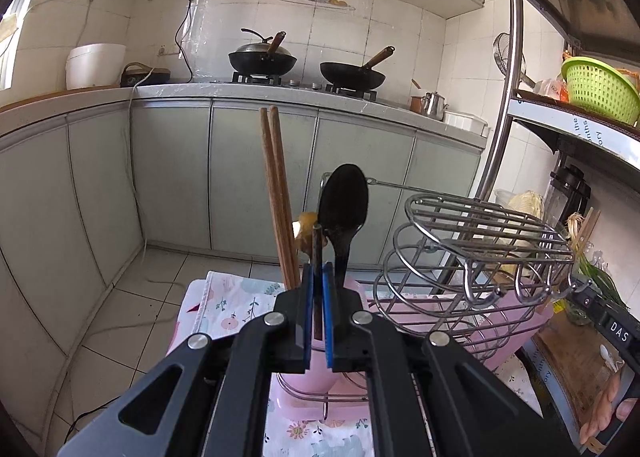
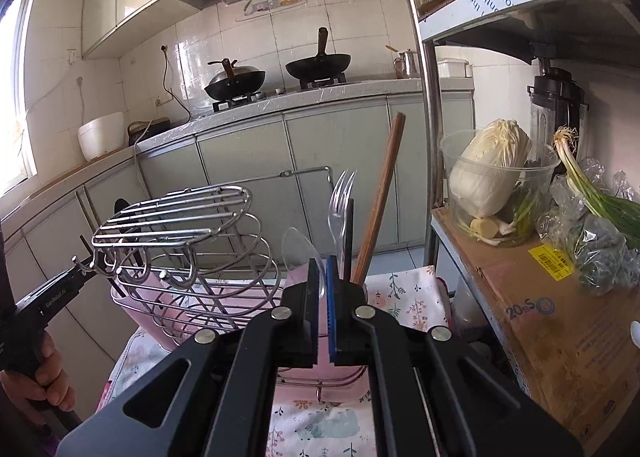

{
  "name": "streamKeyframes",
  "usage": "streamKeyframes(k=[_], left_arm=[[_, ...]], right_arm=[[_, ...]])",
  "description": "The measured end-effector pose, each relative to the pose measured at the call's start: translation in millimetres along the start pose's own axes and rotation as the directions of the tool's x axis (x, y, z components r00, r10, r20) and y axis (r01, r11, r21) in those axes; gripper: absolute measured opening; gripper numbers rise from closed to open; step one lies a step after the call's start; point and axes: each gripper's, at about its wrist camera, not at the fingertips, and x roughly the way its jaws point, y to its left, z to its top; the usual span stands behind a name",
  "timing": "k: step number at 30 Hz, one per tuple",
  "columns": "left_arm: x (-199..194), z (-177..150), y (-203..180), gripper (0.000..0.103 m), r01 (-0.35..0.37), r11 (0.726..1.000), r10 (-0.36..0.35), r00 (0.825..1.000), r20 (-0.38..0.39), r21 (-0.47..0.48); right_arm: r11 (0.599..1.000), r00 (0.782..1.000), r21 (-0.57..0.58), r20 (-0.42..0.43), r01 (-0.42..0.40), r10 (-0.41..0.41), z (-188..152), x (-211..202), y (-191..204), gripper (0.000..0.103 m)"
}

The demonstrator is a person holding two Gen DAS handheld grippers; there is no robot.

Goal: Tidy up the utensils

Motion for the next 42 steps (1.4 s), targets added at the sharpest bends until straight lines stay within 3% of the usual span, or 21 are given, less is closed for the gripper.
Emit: streamKeyframes(k=[18, 23, 27, 28, 42], left_arm=[[7.0, -6.6, -1.0, 0.006, -0.031, 1.0, 0.031, 0.997, -0.073, 0.003], [0.3, -5.2, 0.7, 0.022, -0.032, 0.999, 0.031, 0.997, -0.067, -0.01], [-7.1, -4.9, -1.1, 0.026, -0.029, 1.0, 0.028, 0.998, -0.062, -0.003], [-8.9, -4.7, -2.2, 0.026, -0.027, 1.0, 0.027, 0.998, -0.061, -0.002], [-43.8, -21.8, -5.9, 0.031, -0.009, 1.0, 0.008, 0.995, -0.096, -0.014]], right_arm=[[1.0, 0.997, 0.0, -0.071, -0.012, 0.012, -3.1, 6.6, 5.1, 0.004], [1.0, 0.992, 0.017, -0.127, -0.021, 0.023, -7.4, 11.1, 4.5, 0.005], [0.999, 0.991, 0.009, -0.131, -0.038, 0.039, -11.8, 5.0, 8.1, 0.04], [0.999, 0.991, 0.006, -0.126, -0.041, 0.041, -12.5, 2.3, 9.7, 0.043], [0.996, 0.99, -0.03, -0.116, -0.084, 0.08, -44.2, -32.8, 37.3, 0.044]])
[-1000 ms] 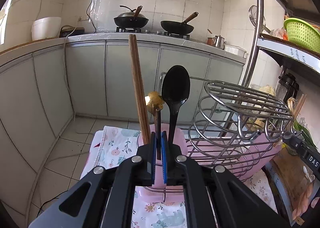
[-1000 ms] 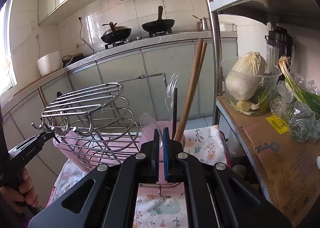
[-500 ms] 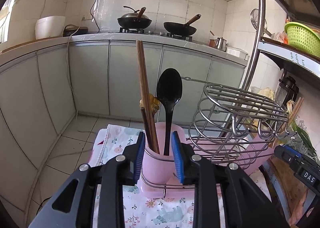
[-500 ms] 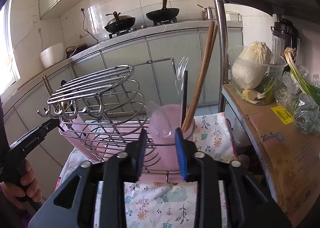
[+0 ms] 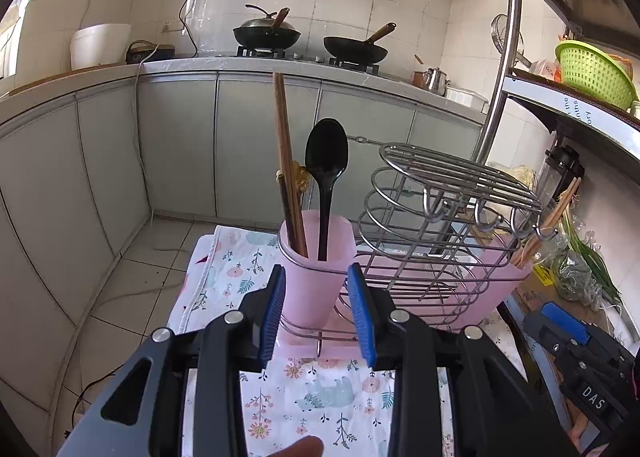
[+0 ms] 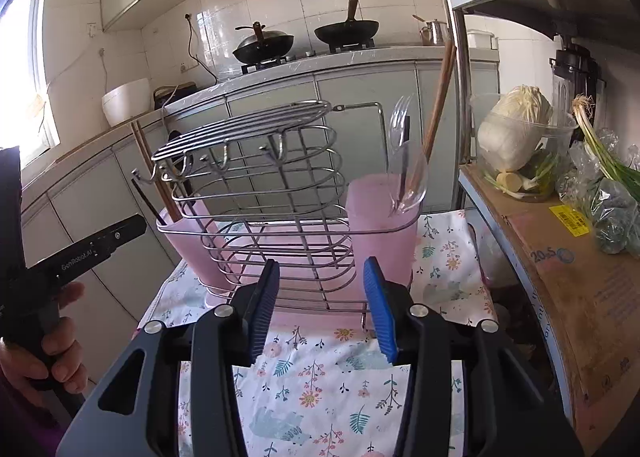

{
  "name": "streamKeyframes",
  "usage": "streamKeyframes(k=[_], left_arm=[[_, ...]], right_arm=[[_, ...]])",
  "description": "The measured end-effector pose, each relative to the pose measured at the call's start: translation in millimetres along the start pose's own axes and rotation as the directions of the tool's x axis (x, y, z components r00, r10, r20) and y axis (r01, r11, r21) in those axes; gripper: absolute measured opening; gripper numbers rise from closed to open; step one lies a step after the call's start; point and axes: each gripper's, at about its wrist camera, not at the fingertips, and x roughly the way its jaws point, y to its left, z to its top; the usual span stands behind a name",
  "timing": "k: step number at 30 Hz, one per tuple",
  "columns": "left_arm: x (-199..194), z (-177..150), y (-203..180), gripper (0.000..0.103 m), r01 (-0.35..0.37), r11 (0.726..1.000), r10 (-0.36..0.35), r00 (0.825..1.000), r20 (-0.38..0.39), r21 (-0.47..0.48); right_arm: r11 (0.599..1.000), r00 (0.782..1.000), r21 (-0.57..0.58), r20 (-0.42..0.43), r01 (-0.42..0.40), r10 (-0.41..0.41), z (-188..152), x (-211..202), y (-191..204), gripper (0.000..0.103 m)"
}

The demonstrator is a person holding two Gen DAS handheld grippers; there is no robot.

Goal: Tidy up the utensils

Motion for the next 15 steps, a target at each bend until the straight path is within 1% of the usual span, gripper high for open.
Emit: streamKeyframes(k=[8, 9, 10, 12, 15], left_arm=[[-25.7, -9.5, -4.1, 0.031, 0.023, 1.0, -0.023, 1.0, 0.009, -0.009], [-28.1, -9.7, -4.8, 0.031, 0.025, 1.0, -0.025, 1.0, 0.012, -0.011], [-30.5, -10.4, -5.4, 0.031, 0.028, 1.0, -0.028, 1.0, 0.013, -0.014], [-34.2, -12.3, -6.7, 0.031, 0.031, 0.999, -0.03, 0.999, 0.012, -0.018], [-39.4, -15.6, -7.5, 0.031, 0.028, 0.999, -0.028, 1.0, 0.006, -0.021]], right_arm=[[0.999, 0.999, -0.032, -0.019, -0.033, 0.033, -13.2, -8.6, 17.0, 0.045], [0.999, 0.999, -0.038, -0.019, -0.033, 0.032, -14.6, -9.6, 18.9, 0.046], [0.998, 0.999, -0.043, -0.019, -0.034, 0.034, -15.3, -10.2, 20.9, 0.05], [0.998, 0.999, -0.052, -0.013, -0.033, 0.032, -17.8, -12.9, 25.0, 0.055], [0.997, 1.0, -0.066, 0.001, -0.027, 0.027, -19.1, -17.0, 28.7, 0.057]])
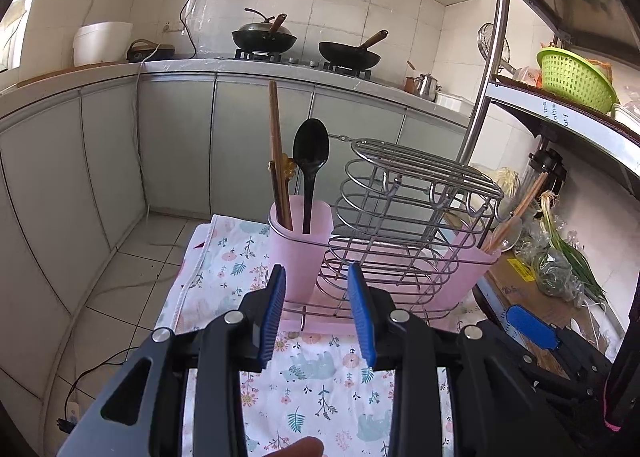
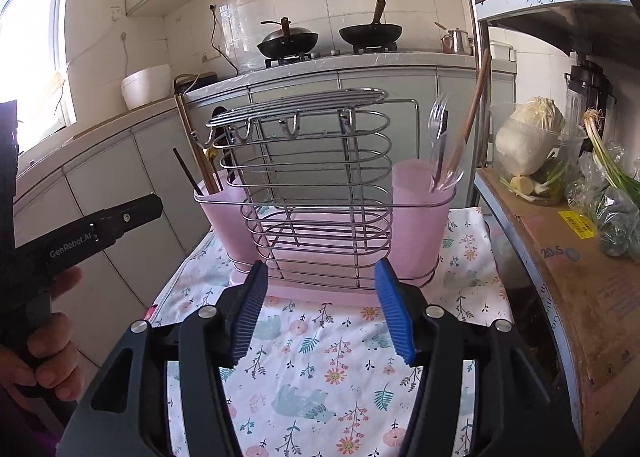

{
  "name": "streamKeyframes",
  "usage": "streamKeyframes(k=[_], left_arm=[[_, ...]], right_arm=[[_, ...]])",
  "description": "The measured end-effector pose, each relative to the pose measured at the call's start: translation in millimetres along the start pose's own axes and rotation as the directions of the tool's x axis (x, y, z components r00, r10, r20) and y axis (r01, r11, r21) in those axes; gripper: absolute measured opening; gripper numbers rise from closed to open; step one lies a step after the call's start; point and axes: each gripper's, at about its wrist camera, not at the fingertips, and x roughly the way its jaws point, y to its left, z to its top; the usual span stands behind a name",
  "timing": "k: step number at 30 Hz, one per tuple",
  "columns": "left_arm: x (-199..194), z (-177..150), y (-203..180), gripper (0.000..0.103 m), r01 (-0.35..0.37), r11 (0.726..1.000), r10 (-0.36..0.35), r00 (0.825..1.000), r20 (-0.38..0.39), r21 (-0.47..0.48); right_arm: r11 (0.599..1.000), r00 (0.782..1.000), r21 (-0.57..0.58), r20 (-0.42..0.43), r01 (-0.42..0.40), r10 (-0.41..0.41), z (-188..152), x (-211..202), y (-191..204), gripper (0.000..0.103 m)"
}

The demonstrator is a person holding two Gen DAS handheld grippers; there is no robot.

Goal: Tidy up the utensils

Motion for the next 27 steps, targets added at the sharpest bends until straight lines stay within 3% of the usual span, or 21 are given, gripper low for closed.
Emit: streamKeyframes(k=[10, 27], left_arm=[[-10.5, -4.2, -3.1, 0.031, -0.01, 1.0, 0.01, 1.0, 0.006, -0.003], [-18.6, -3.5, -5.3, 0.031, -0.001, 1.0, 0.001, 1.0, 0.014, 0.002]], right_arm=[[0.999, 0.999, -0.027, 0.045, 0.027, -0.026, 1.3, -11.0, 7.9, 0.061], [1.0, 0.999, -0.023, 0.045, 0.021, -0.019, -1.9, -10.8, 7.3, 0.061]])
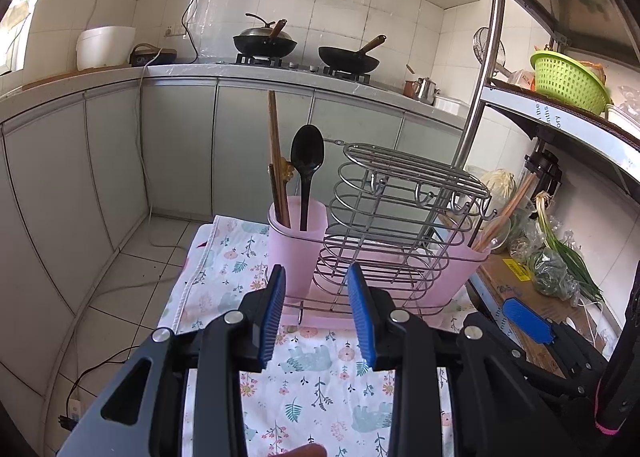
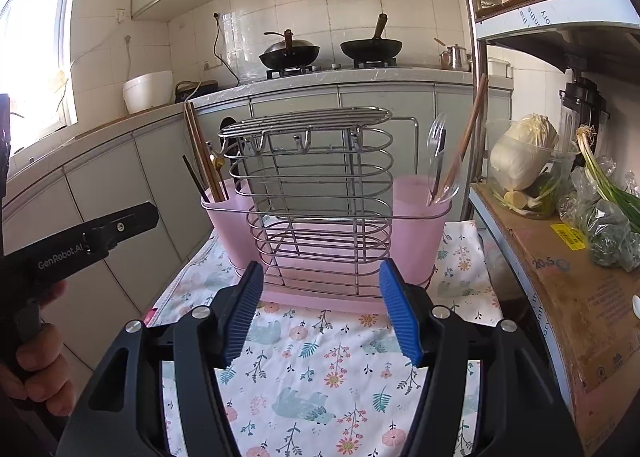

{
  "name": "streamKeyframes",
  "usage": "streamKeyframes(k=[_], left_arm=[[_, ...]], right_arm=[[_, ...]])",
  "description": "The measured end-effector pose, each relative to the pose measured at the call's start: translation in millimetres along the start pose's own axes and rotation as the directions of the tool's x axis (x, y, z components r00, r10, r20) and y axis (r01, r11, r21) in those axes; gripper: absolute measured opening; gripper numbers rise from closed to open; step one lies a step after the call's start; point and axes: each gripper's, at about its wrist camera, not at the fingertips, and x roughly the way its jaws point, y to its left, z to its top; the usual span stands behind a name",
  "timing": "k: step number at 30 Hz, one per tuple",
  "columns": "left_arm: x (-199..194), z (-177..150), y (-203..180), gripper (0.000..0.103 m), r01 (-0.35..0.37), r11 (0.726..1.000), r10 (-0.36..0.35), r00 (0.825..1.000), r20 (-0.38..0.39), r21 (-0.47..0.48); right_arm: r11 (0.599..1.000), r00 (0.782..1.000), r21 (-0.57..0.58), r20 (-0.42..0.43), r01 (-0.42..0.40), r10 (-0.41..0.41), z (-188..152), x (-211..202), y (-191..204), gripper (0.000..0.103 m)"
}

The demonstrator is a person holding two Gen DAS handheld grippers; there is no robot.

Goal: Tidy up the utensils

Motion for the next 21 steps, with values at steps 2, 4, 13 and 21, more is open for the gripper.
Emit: streamKeyframes(k=[2, 4, 13, 21], left_arm=[[-0.2, -0.1, -0.3, 0.031, -0.002, 1.0, 0.002, 1.0, 0.002, 0.0], [0.0, 0.0, -0.4, 0.031, -0.001, 1.0, 0.001, 1.0, 0.001, 0.0], [-1.2, -0.9, -1.1, 0.031, 0.003, 1.0, -0.003, 1.0, 0.0, 0.006], [0.0, -2.4, -1.1, 0.031, 0.005, 1.0, -0.005, 1.0, -0.005, 0.008]], right_arm=[[1.0, 1.0, 0.001, 0.0, 0.0, 0.0, 0.0, -0.2, 0.3, 0.061], [1.0, 1.0, 0.002, -0.001, -0.001, 0.001, -0.6, -0.3, 0.5, 0.061], [1.0, 1.0, 0.003, -0.005, -0.002, 0.002, -1.6, 0.2, -0.1, 0.061], [1.0, 1.0, 0.006, -0.008, -0.004, 0.005, -2.3, 0.6, -1.1, 0.061]])
